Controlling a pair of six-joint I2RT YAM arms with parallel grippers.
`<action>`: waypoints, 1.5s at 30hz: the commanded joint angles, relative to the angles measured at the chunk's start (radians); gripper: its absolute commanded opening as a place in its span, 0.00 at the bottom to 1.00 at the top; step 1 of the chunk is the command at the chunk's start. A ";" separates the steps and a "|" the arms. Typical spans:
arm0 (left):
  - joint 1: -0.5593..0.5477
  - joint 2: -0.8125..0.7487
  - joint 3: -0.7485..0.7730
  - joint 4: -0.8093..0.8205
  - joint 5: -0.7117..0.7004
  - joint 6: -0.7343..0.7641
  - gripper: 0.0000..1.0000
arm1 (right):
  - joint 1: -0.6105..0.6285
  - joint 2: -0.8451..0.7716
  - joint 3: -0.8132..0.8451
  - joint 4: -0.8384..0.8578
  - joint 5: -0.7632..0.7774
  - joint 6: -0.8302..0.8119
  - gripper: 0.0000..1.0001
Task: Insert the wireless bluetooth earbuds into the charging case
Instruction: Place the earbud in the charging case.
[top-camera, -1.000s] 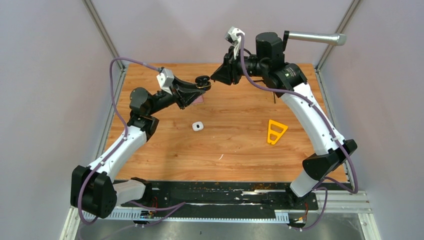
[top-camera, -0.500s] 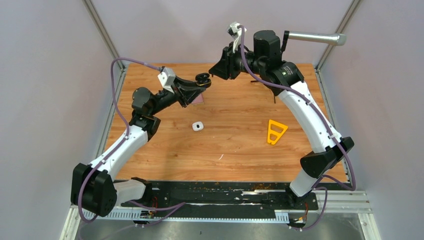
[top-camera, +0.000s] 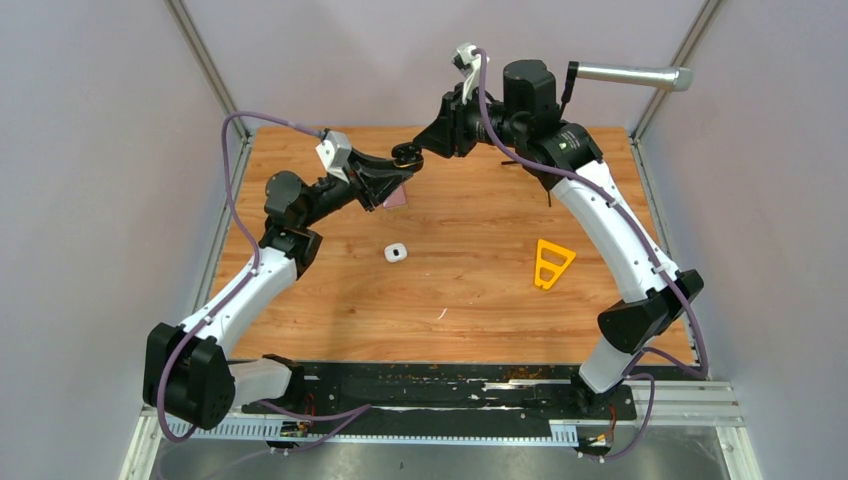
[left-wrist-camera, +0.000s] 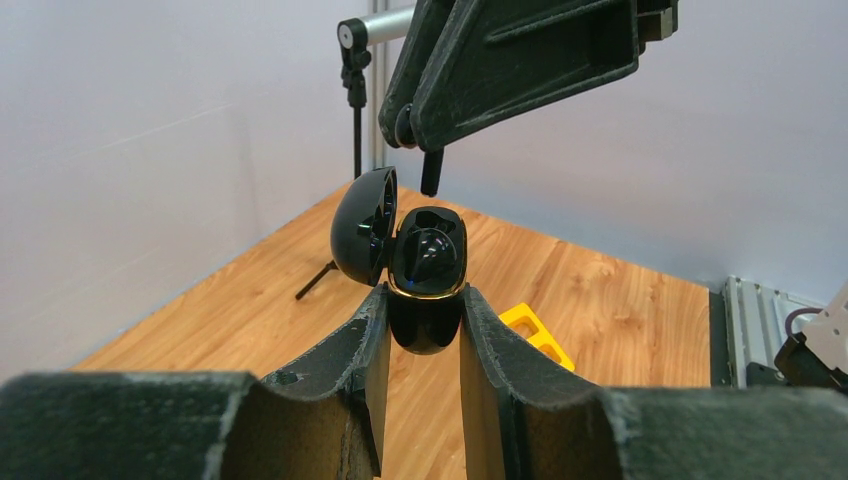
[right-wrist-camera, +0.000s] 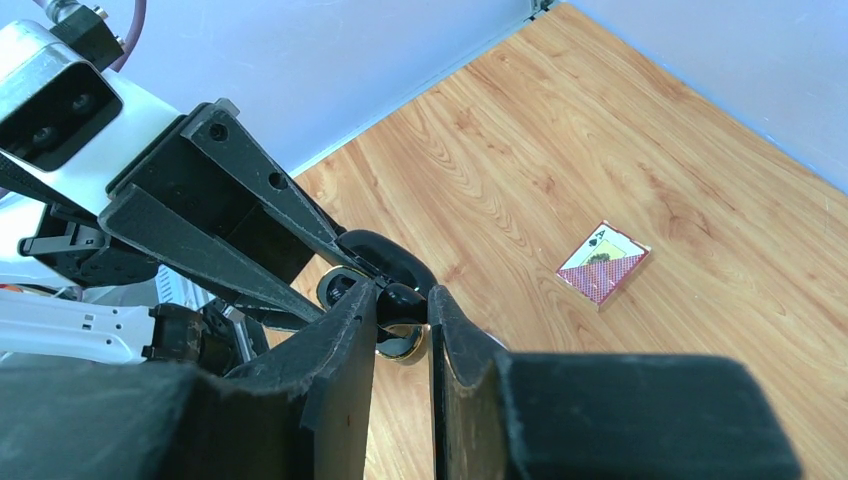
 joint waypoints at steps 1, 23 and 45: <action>-0.002 -0.002 0.049 0.044 -0.004 -0.013 0.00 | 0.008 0.010 0.010 0.050 -0.019 0.019 0.00; -0.002 -0.002 0.057 0.044 -0.016 -0.024 0.00 | 0.011 0.005 -0.011 0.047 -0.046 0.010 0.00; -0.002 -0.018 0.021 0.062 0.030 0.027 0.00 | 0.017 0.044 0.032 -0.035 -0.040 -0.043 0.15</action>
